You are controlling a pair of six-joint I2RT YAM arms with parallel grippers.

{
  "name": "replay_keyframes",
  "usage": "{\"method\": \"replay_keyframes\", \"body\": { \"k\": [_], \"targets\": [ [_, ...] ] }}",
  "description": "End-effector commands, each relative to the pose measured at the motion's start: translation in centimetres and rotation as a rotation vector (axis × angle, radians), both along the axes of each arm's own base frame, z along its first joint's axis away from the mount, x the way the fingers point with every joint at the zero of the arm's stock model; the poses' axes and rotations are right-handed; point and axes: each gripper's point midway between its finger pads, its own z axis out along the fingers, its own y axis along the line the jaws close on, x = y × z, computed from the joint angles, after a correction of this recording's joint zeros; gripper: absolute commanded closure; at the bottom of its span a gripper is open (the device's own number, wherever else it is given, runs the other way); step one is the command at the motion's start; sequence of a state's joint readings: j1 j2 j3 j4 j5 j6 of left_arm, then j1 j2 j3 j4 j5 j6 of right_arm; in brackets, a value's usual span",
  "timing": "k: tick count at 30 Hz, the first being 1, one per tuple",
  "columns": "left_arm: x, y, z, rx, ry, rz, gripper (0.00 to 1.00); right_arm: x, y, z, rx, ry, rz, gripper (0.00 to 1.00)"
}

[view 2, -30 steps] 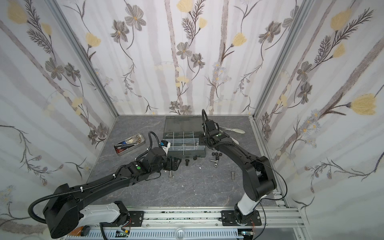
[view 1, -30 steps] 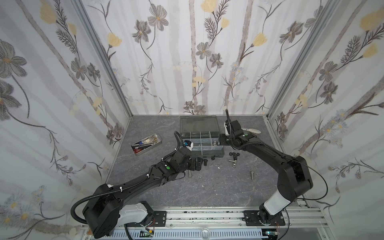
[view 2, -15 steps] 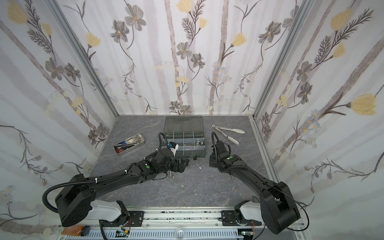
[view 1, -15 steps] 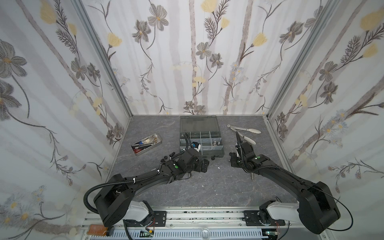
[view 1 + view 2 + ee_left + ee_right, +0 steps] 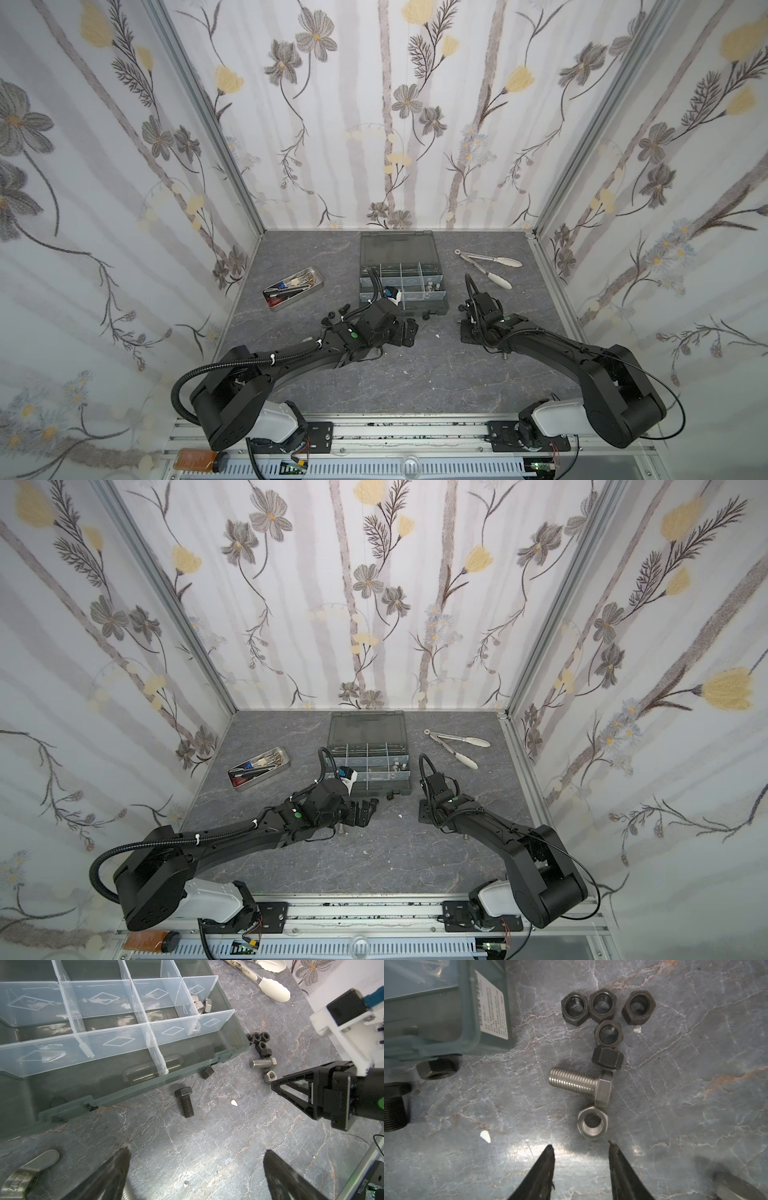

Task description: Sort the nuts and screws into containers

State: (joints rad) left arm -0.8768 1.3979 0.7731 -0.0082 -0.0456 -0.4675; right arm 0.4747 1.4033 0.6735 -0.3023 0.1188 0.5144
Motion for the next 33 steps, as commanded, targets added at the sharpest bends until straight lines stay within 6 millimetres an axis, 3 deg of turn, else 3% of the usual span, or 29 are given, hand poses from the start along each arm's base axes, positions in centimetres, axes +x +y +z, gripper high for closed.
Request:
{"method": "replay_keyframes", "body": {
  "k": [1,26,33],
  "targets": [
    [0.4,-0.3,0.6,-0.013,-0.016,0.006,0.00,1.0,-0.2,0.0,-0.034,-0.024,-0.005,0.58],
    [0.0,0.5,0.4,0.001,-0.016,0.015,0.00,2.3,-0.9,-1.7,-0.053,0.013,-0.010,0.71],
    [-0.2,1.4,0.8,0.006,-0.029,0.033,0.00,2.7,-0.7,-1.6,-0.046,0.012,-0.002,0.85]
  ]
}}
